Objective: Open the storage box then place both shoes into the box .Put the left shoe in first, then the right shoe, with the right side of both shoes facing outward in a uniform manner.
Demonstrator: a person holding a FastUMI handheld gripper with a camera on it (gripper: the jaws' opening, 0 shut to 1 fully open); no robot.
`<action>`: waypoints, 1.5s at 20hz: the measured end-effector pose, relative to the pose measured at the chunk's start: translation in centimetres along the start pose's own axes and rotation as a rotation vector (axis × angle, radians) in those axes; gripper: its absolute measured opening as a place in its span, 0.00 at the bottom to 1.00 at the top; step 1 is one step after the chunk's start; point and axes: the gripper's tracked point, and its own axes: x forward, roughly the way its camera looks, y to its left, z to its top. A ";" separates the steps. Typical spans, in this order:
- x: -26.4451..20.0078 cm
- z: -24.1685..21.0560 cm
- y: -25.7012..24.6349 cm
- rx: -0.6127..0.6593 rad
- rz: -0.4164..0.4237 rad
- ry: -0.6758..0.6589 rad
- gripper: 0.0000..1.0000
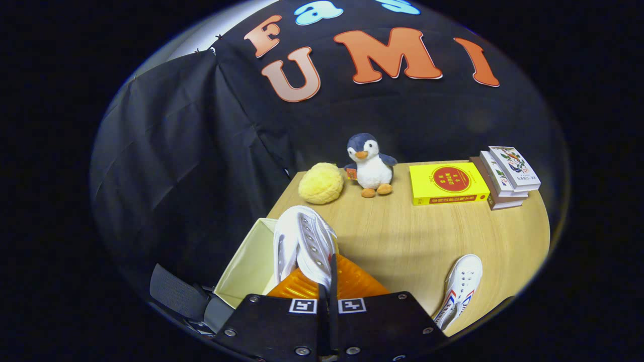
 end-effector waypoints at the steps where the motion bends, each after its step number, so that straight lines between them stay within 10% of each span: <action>1: 0.5 0.2 1.1 -0.006 0.010 0.001 0.01; 7: 4.8 -2.3 7.3 0.018 0.033 0.114 0.01; 21: 13.1 -11.3 9.3 0.175 -0.243 0.428 0.03; 30: 15.9 -16.1 11.8 0.209 -0.220 0.592 0.08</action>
